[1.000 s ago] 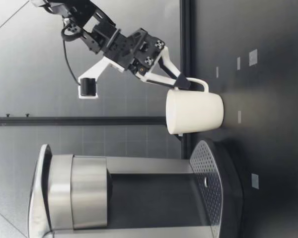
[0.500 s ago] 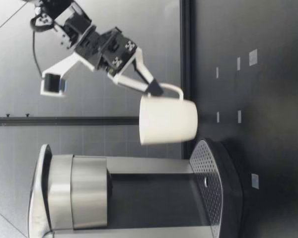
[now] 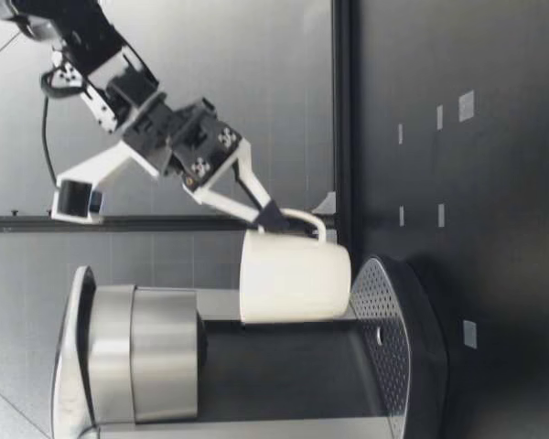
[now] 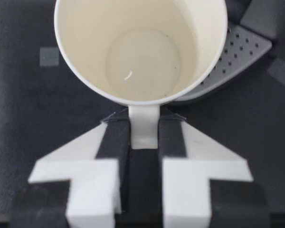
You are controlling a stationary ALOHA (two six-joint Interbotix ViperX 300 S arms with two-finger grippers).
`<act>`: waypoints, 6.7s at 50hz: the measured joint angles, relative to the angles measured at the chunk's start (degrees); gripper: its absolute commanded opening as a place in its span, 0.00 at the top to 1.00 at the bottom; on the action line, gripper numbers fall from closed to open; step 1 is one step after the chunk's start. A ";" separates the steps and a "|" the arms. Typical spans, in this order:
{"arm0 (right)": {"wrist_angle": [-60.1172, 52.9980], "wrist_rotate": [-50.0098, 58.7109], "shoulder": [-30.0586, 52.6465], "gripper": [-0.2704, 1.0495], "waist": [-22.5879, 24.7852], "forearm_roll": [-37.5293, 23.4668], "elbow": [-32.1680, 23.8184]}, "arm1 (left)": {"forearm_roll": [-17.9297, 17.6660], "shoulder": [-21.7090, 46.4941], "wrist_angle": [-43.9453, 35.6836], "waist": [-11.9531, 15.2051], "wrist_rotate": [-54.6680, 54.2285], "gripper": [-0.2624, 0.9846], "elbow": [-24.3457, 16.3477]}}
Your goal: Place the coffee capsule inside the capsule container, then place the cup onto the center of the cup tray.
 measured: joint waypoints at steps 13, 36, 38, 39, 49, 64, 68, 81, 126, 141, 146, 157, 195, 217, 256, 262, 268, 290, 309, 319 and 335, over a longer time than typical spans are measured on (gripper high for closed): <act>0.00 0.00 3.43 0.71 1.23 -0.09 -2.99 | 0.00 -0.09 0.00 0.00 0.00 0.67 0.26; -1.05 -0.26 6.42 0.71 1.49 -0.09 -4.66 | 0.00 -0.09 0.00 0.09 0.00 0.67 0.35; -1.41 -0.18 6.59 0.71 1.49 -0.09 -4.83 | 0.00 -0.09 0.00 0.00 0.00 0.67 0.35; -1.67 -0.18 6.68 0.71 1.58 -0.09 -4.92 | 0.00 -0.09 0.00 0.00 0.00 0.67 0.35; -1.93 -0.18 7.91 0.71 1.58 -0.09 -6.15 | 0.00 -0.09 0.00 0.00 0.00 0.67 0.44; -1.93 -0.35 8.79 0.71 1.85 -0.18 -7.29 | 0.00 -0.09 0.09 0.00 0.00 0.67 0.44; -1.93 -0.26 8.96 0.71 2.11 -0.18 -7.73 | 0.00 -0.09 0.00 0.00 0.00 0.67 0.44; -1.93 -0.26 9.84 0.70 2.46 -0.26 -8.35 | -0.09 -0.09 0.09 0.09 0.00 0.67 0.70; -2.55 1.41 7.21 0.34 2.64 -0.44 -4.83 | 0.00 -0.09 -1.49 0.00 -0.09 0.67 0.70; -6.77 1.49 -1.93 0.34 2.64 -0.62 4.92 | 0.70 0.26 -4.66 0.09 -0.09 0.67 0.70; -6.77 2.29 -6.06 0.35 2.64 -0.35 8.70 | 1.93 1.58 -6.42 0.00 -0.18 0.67 0.62; -6.59 6.50 -16.17 0.39 3.16 1.23 17.23 | 2.81 6.33 -8.44 3.34 -0.53 0.67 -0.70; -11.51 8.17 -30.59 0.52 11.78 12.66 26.28 | -8.79 24.87 7.56 11.25 15.82 0.68 -21.53; -11.60 7.73 -30.50 0.52 12.74 12.57 26.37 | -16.26 27.95 8.00 16.52 21.36 0.68 -25.22; -11.60 7.73 -30.06 0.52 12.83 12.30 26.89 | -16.26 30.15 7.56 17.31 21.80 0.68 -24.43; -11.60 7.65 -30.06 0.52 12.83 12.30 27.07 | -16.08 30.06 7.73 17.31 21.80 0.68 -24.08; -11.60 7.65 -30.15 0.52 12.83 12.30 27.16 | -16.52 29.88 8.00 17.31 21.80 0.68 -23.82; -11.60 7.65 -30.06 0.52 12.83 12.30 27.25 | -17.40 29.44 7.03 17.40 21.80 0.67 -23.47; -11.60 7.65 -30.06 0.52 12.83 12.48 27.16 | -16.79 26.63 1.76 17.58 21.80 0.67 -23.29; -11.95 7.65 -29.97 0.52 12.83 12.48 27.16 | -16.96 26.81 1.41 16.52 21.80 0.67 -23.47; -12.22 7.65 -29.88 0.52 12.83 12.48 27.16 | -17.05 28.56 2.29 14.06 21.80 0.67 -24.08</act>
